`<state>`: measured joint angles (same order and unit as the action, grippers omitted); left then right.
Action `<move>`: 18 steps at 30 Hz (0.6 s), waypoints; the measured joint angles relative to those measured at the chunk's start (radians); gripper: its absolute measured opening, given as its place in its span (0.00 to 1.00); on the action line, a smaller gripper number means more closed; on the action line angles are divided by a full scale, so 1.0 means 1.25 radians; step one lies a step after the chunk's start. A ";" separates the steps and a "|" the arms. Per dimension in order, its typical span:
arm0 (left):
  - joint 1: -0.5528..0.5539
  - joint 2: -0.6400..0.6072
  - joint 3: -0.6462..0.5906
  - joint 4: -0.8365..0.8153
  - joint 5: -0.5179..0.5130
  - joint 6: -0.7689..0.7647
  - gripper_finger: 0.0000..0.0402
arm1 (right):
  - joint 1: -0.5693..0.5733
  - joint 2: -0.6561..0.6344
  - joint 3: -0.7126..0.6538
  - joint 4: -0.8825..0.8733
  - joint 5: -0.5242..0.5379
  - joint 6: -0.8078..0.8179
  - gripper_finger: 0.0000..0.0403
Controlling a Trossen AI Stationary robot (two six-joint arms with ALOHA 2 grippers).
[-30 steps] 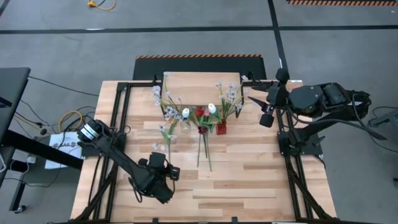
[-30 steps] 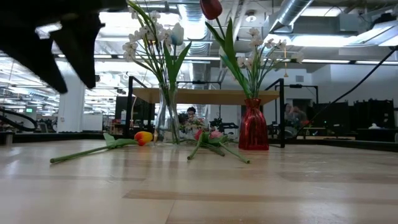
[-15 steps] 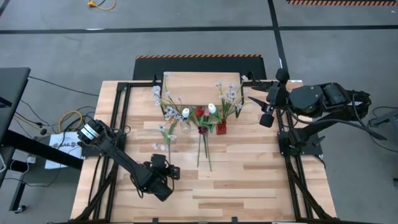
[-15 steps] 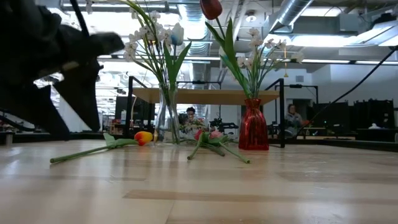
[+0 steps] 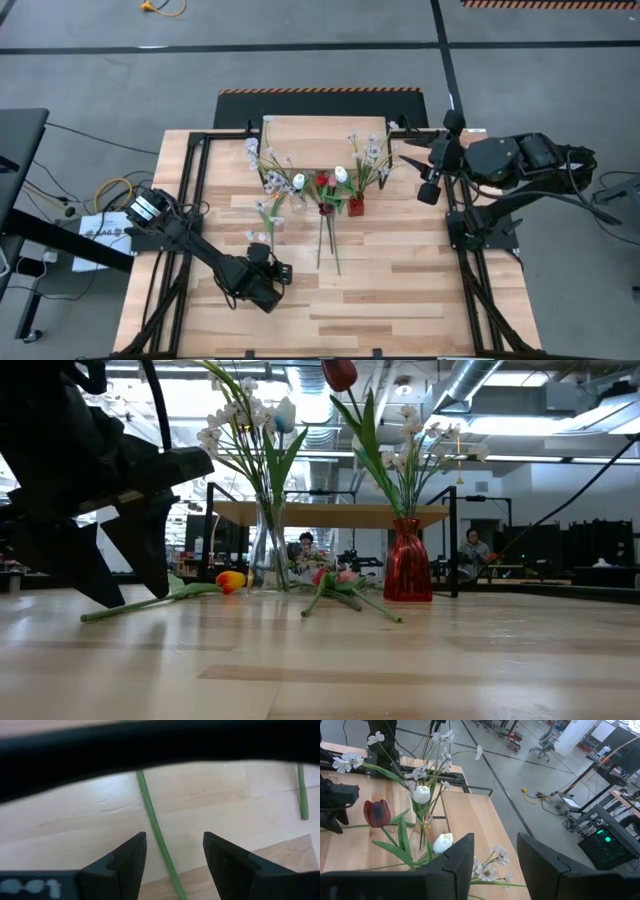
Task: Pick and place flowers into a vace then onto a shelf
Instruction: Put the yellow flower into the transparent vase
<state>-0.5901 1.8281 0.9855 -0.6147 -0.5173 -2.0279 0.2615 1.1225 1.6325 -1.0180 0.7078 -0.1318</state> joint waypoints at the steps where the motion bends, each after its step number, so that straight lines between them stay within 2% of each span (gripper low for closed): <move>1: 0.000 0.000 -0.002 -0.002 0.003 -0.008 0.48 | 0.000 0.000 0.000 0.000 0.000 0.000 0.35; 6: 0.001 0.000 -0.004 -0.020 0.031 -0.021 0.48 | 0.000 0.000 0.000 -0.003 0.000 0.000 0.34; 11: 0.016 0.000 -0.002 -0.051 0.101 -0.040 0.46 | 0.000 0.000 0.000 -0.006 -0.001 0.000 0.34; 18: 0.032 0.001 -0.003 -0.054 0.132 -0.018 0.28 | 0.000 0.000 0.000 -0.011 -0.002 0.001 0.33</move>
<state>-0.5497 1.8290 0.9817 -0.6825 -0.3527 -2.0502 0.2615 1.1225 1.6325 -1.0312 0.7059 -0.1310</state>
